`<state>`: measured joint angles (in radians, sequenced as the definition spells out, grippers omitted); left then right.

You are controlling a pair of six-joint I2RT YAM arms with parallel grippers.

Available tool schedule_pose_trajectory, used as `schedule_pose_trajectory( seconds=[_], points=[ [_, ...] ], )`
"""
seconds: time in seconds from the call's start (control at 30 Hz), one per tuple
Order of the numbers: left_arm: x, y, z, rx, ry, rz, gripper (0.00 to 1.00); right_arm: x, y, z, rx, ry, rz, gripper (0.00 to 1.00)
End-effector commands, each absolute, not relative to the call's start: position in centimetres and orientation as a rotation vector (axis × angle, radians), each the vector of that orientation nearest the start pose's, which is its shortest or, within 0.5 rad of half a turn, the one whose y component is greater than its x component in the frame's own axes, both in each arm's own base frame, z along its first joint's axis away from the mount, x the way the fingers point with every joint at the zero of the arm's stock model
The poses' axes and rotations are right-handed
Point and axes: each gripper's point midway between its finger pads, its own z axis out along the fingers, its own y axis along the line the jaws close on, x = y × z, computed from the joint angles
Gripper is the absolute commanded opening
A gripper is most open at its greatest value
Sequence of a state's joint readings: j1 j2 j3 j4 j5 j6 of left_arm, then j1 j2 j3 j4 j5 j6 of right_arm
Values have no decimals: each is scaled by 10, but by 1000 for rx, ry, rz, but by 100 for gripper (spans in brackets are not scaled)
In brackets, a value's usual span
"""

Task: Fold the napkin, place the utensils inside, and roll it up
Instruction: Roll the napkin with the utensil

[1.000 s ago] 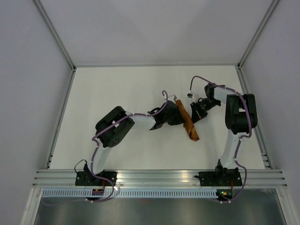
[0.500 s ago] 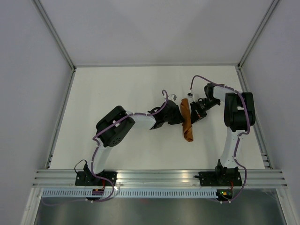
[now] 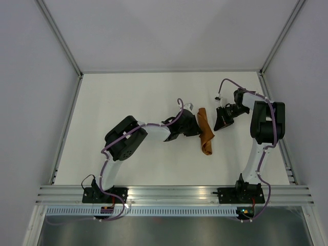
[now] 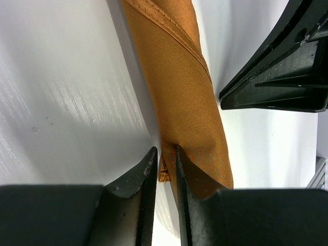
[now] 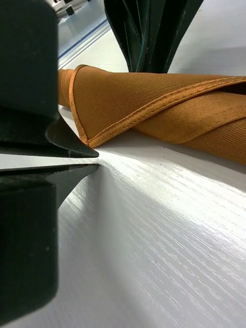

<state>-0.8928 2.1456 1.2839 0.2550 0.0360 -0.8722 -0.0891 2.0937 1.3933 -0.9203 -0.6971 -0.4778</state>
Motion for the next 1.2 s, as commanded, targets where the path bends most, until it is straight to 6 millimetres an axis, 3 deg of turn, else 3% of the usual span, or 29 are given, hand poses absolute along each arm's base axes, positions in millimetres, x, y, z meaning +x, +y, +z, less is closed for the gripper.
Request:
schedule_pose_trajectory(
  seconds=[0.0,0.27,0.47,0.6,0.7,0.83,1.03,1.17],
  points=[
    [319,-463,59,65,2330,-1038,26,359,61,23,-593,2707,894,16],
    [321,-456,65,71,2321,-1029,26,358,75,37,-635,2660,1052,24],
    [315,-458,77,122,2305,-1053,26,352,80,35,-691,2670,1035,30],
    [312,-465,98,271,2249,-981,41,349,80,34,-675,2668,1045,34],
    [309,-466,103,347,2241,-902,46,352,80,37,-652,2658,1023,36],
    [316,-463,102,379,2229,-797,52,358,79,36,-618,2661,1004,40],
    [322,-453,87,298,2275,-711,47,363,87,42,-619,2640,1089,39],
    [331,-433,82,169,2284,-652,43,366,80,51,-661,2613,919,40]
  ],
)
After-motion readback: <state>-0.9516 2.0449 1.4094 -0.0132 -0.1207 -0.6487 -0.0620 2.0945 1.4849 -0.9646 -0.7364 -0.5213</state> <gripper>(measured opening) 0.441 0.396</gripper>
